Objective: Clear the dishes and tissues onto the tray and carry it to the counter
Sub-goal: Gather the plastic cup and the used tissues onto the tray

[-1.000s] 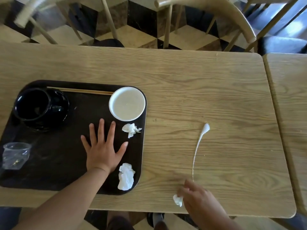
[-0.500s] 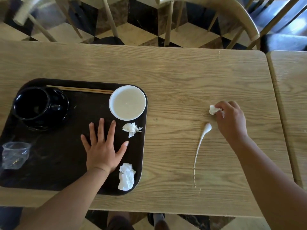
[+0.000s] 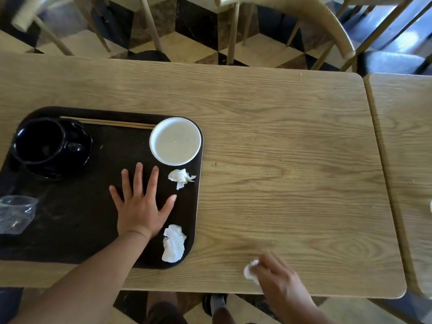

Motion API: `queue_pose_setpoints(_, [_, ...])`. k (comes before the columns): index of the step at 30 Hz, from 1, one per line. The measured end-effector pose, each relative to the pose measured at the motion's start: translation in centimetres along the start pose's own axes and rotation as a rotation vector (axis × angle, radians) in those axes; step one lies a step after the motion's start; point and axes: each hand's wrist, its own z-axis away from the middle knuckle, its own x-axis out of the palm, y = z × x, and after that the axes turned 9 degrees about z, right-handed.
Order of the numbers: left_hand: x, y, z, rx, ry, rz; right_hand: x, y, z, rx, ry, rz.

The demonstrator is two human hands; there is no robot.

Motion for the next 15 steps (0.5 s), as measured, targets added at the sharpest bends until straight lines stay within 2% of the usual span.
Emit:
queue_pose_setpoints(3, [-0.1, 0.0, 0.1, 0.008, -0.001, -0.008, -0.2, -1.4, 2.9, -0.021, -0.062, -0.067])
queue_pose_setpoints(5, [0.0, 0.0, 0.0, 0.005, -0.005, -0.014, -0.6, -0.8, 2.8, 0.039, -0.054, -0.076])
queue_pose_setpoints(10, [0.0, 0.0, 0.0, -0.007, -0.007, -0.018, -3.5, 3.9, -3.1, 0.296, 0.218, -0.053])
queue_pose_setpoints(15, [0.0, 0.1, 0.0, 0.002, -0.003, -0.003, -6.8, 10.3, -10.5, 0.432, 0.477, 0.069])
